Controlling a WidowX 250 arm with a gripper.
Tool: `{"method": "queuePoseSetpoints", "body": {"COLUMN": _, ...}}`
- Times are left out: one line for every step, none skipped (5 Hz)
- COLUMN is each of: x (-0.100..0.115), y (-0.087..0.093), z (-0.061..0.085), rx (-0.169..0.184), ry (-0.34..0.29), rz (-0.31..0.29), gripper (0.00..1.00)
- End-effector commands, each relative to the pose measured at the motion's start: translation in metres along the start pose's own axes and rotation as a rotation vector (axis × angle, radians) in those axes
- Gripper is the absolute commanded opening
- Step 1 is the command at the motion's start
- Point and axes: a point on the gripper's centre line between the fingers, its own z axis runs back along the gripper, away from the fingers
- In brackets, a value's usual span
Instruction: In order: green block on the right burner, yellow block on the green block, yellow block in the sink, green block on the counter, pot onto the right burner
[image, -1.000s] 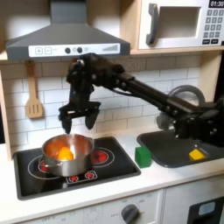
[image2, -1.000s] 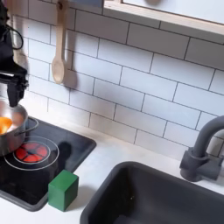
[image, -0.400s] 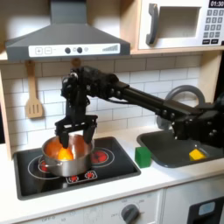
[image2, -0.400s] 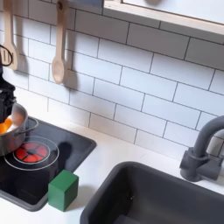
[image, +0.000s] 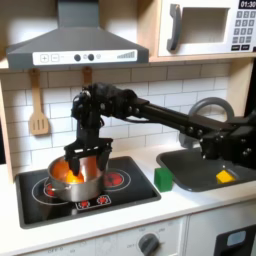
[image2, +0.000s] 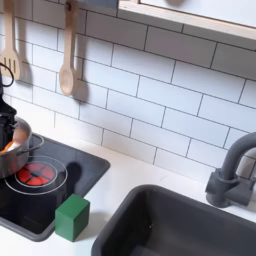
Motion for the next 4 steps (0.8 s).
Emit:
{"method": "queuePoseSetpoints", "body": {"x": 0.024, "y": 0.013, "z": -0.007, "rx": 0.009, "ry": -0.019, "rz": 0.025, "gripper": 1.0}}
{"method": "queuePoseSetpoints", "body": {"x": 0.032, "y": 0.032, "z": -0.015, "rx": 0.023, "ry": -0.002, "rz": 0.078, "gripper": 1.0}}
{"method": "queuePoseSetpoints", "body": {"x": 0.033, "y": 0.043, "z": -0.02, "rx": 0.022, "ry": 0.018, "rz": 0.106, "gripper": 1.0}}
{"method": "queuePoseSetpoints", "body": {"x": 0.028, "y": 0.035, "z": -0.023, "rx": 0.004, "ry": 0.043, "rz": 0.088, "gripper": 1.0}}
